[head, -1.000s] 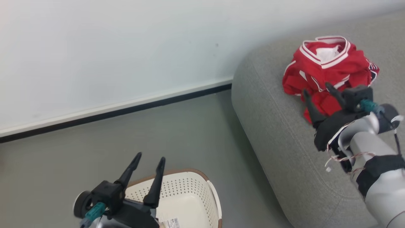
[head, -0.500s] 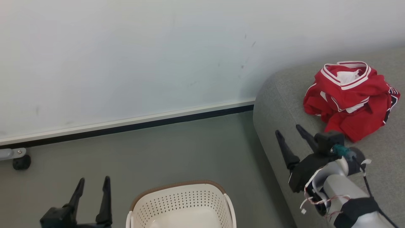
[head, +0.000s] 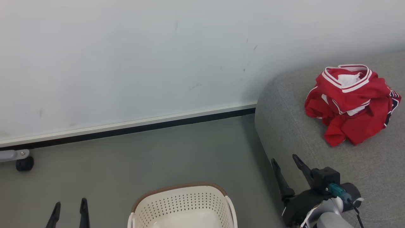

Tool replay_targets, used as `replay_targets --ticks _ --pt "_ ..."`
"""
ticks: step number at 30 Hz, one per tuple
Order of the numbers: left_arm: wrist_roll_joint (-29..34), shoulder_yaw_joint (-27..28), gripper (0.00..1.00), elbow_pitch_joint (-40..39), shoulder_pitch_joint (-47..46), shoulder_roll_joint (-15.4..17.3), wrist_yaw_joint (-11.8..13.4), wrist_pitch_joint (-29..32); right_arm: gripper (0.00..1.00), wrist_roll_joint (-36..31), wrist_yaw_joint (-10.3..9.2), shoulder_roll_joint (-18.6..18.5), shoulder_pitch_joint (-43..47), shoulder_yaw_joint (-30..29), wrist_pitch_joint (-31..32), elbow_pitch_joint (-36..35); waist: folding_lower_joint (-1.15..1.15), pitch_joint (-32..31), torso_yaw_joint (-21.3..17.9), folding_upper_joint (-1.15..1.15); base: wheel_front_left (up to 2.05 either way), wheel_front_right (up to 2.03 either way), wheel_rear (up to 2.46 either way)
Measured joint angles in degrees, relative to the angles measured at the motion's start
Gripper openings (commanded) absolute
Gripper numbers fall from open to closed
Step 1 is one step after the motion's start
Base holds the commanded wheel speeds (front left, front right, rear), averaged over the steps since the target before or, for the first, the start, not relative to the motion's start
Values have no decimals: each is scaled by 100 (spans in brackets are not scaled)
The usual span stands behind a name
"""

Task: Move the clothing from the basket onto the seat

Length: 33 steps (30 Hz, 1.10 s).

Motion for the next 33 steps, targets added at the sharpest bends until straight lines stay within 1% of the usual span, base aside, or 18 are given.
replay_targets --ticks 3,9,13,22,25,29,33 --pt "53 90 100 -136 133 -3 4 0 100 -49 -136 -32 296 -67 0 -359 0 -10 9 0 0 0 0" --pt "222 288 100 -416 491 -63 10 -1 100 -143 -256 -90 816 -219 0 -980 0 -30 33 0 0 0 0" --pt "286 371 100 -601 560 -180 47 -1 100 -176 -337 -155 1099 -370 0 -1315 0 -37 70 0 0 0 0" --pt "441 519 100 -911 762 -315 48 -1 100 -358 -391 -158 1484 -631 -1 -1883 0 -22 140 0 0 0 0" --pt "582 542 100 -998 762 -336 49 -1 100 -410 -393 -152 1535 -686 -14 -1997 1 -14 161 0 0 0 0" --pt "636 583 100 -1073 762 -347 49 -1 100 -474 -434 -143 1616 -758 -18 -2130 1 1 183 0 0 0 0" --pt "690 599 100 -1136 764 -381 49 -1 100 -499 -434 -135 1628 -829 -20 -2207 1 14 202 0 0 0 0"
